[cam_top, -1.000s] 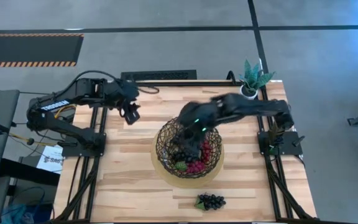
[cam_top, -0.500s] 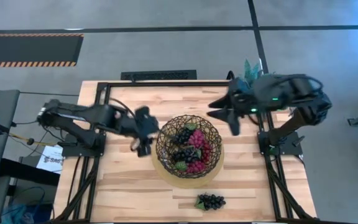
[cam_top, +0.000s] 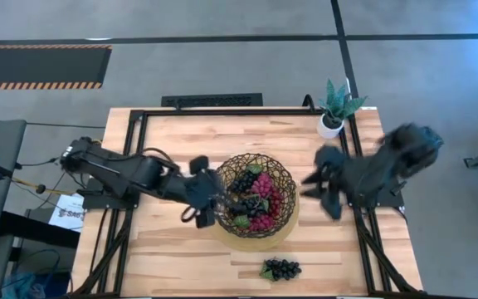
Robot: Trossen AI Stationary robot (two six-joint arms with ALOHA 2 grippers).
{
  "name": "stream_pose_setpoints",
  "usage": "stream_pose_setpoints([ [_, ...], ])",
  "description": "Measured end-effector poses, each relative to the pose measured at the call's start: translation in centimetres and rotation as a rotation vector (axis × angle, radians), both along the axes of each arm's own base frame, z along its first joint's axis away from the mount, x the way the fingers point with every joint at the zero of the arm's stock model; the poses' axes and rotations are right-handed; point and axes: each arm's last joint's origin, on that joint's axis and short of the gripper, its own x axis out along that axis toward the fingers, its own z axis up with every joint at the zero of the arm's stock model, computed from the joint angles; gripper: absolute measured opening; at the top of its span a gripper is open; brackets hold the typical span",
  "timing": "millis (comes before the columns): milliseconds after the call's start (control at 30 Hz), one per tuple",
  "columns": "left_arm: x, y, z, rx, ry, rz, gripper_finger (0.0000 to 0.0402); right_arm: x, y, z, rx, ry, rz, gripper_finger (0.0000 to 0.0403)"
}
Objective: Build produce basket
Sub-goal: Put the black grapes into the black wire basket
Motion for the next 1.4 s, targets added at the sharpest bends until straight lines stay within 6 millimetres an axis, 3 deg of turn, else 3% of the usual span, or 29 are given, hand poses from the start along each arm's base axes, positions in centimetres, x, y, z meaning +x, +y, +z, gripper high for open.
stream_pose_setpoints([
  [333,-4.2,1.1,4.1,0.047,-0.138,0.115,0.0146,2.8,9.8,-7.8,0.053,0.318,-0.134,0.018],
  [700,-4.7,1.3,4.5,0.038,-0.152,0.106,0.0146,4.0,17.7,-14.7,0.151,0.46,-0.356,0.0179],
  [900,-4.7,1.3,4.5,0.068,-0.141,0.069,0.0146,5.8,19.7,-18.6,0.134,0.537,-0.43,0.0179],
  [1033,-4.7,1.2,4.5,0.093,-0.123,0.007,0.0146,8.2,20.1,-20.8,0.174,0.545,-0.45,0.0179],
  [1400,-5.0,1.1,4.0,0.05,-0.044,-0.061,0.0146,12.6,18.0,-24.4,0.095,0.648,-0.394,0.0179],
])
